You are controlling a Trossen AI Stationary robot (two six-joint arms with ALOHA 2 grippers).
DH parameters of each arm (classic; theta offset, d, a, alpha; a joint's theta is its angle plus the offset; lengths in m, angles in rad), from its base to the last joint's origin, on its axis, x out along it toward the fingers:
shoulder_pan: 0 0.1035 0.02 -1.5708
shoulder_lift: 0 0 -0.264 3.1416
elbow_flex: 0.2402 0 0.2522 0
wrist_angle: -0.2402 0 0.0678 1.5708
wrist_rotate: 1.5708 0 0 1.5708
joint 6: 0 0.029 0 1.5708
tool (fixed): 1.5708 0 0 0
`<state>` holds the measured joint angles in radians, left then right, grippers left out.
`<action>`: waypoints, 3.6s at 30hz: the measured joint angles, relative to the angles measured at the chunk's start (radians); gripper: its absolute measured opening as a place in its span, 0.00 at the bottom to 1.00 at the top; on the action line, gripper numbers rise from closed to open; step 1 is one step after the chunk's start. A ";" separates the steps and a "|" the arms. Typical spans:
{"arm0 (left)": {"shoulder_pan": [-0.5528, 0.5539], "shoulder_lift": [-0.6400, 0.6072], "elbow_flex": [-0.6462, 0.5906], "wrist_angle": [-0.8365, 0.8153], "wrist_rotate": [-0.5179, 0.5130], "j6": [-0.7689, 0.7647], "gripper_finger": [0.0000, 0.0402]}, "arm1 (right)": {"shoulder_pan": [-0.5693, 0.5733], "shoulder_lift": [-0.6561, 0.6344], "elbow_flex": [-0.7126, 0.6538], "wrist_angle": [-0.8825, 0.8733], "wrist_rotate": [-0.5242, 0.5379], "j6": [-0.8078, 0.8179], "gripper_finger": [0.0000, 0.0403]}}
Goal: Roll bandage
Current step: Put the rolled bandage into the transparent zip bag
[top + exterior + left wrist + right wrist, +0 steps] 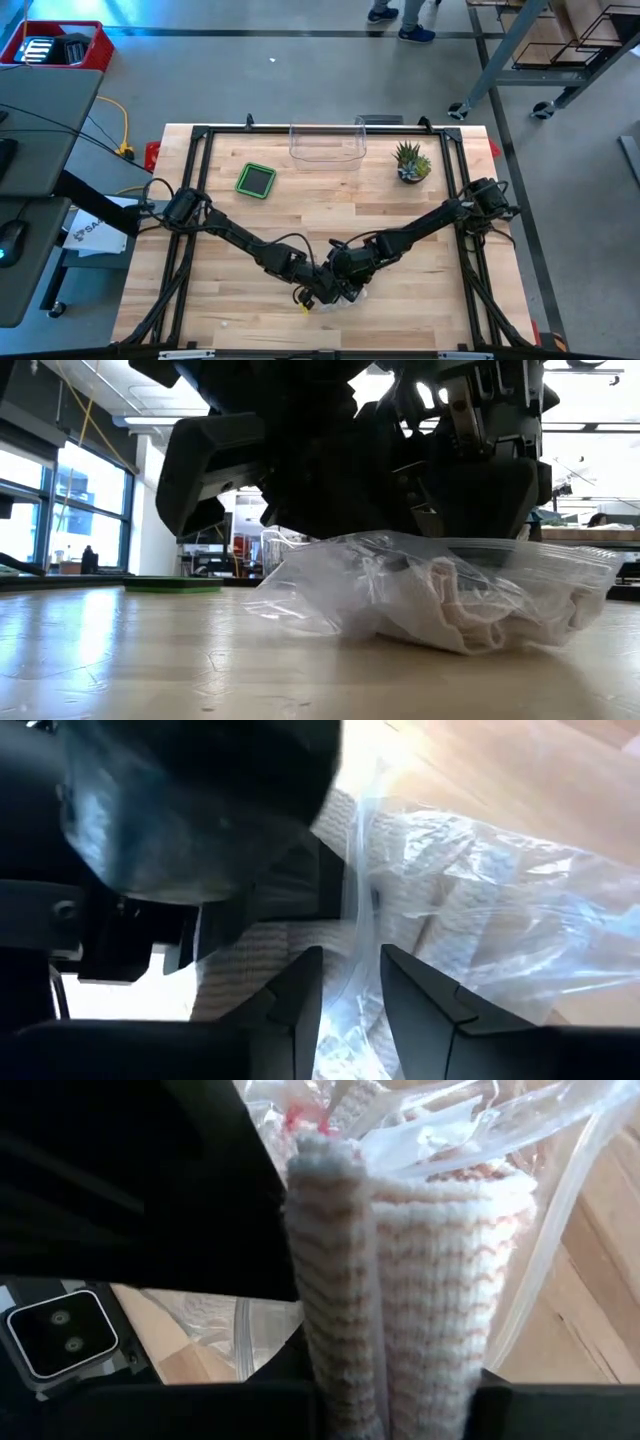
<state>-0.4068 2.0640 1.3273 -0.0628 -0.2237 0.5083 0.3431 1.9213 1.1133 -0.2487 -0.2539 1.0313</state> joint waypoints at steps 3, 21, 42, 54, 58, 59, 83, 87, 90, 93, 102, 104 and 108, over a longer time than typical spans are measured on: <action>0.000 0.000 0.000 -0.004 0.004 0.025 0.21 | 0.001 0.000 0.000 0.000 -0.002 -0.004 0.09; -0.005 -0.001 0.005 0.002 -0.097 0.078 0.01 | 0.025 0.034 0.000 0.069 0.009 0.014 0.09; -0.030 -0.002 0.008 0.088 -0.099 -0.077 0.09 | 0.049 0.045 0.002 0.105 -0.028 -0.028 0.20; -0.049 0.069 0.020 0.106 -0.128 -0.073 0.10 | 0.044 0.035 0.030 0.015 -0.057 -0.031 0.47; -0.052 0.089 0.022 0.132 -0.156 -0.071 0.07 | 0.041 0.023 0.030 -0.001 -0.063 -0.028 0.47; -0.052 0.089 0.022 0.136 -0.161 -0.074 0.06 | 0.040 0.020 0.030 -0.002 -0.072 -0.035 0.47; -0.071 0.056 0.021 0.113 -0.180 -0.068 0.01 | 0.034 -0.049 0.040 -0.108 -0.094 -0.043 0.47; -0.083 0.056 0.022 0.099 -0.205 -0.062 0.01 | 0.052 -0.057 0.040 -0.089 -0.076 -0.043 0.47; -0.092 0.056 0.021 0.101 -0.204 -0.088 0.00 | 0.055 -0.059 0.041 -0.092 -0.075 -0.041 0.47; -0.101 0.055 0.022 0.111 -0.204 -0.104 0.02 | 0.056 -0.059 0.041 -0.092 -0.057 -0.045 0.47; -0.068 0.019 0.088 -0.019 -0.058 -0.193 0.15 | 0.051 -0.060 0.039 -0.112 -0.041 -0.072 0.47; -0.056 0.018 0.089 -0.035 -0.025 -0.197 0.18 | 0.053 -0.059 0.037 -0.123 -0.034 -0.066 0.47; -0.053 0.016 0.089 -0.050 -0.034 -0.155 0.26 | 0.053 -0.059 0.035 -0.125 -0.028 -0.064 0.47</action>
<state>-0.4603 2.0796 1.4162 -0.1126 -0.2575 0.3533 0.3958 1.8626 1.1488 -0.3733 -0.2816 0.9676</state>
